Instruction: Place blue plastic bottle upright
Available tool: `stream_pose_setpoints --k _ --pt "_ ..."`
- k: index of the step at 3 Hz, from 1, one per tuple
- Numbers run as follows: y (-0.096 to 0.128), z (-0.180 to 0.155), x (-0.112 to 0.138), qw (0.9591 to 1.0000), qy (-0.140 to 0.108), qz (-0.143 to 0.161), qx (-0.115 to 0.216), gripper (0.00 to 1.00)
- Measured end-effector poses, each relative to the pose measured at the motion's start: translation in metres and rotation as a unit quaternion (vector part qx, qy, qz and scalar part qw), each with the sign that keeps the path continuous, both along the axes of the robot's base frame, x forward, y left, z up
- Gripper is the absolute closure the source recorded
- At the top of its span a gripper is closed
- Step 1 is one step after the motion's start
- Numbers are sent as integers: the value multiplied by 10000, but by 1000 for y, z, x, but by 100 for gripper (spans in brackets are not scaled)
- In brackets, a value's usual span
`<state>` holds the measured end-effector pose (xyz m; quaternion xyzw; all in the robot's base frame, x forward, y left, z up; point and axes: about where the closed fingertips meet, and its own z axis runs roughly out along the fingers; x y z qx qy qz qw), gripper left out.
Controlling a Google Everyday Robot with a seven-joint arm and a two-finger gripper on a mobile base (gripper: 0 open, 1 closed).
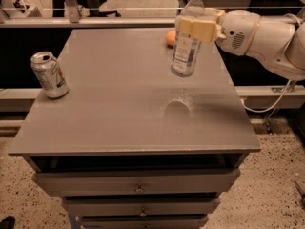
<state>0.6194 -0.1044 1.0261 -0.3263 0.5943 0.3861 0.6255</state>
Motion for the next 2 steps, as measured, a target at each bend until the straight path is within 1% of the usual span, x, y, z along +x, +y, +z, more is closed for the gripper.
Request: stream_pose_setpoints --k 1,2 --pt "14 -8 -3 9937 -932 146 -604 100" --pt "16 -20 -2 9853 -1377 185 -996 100"
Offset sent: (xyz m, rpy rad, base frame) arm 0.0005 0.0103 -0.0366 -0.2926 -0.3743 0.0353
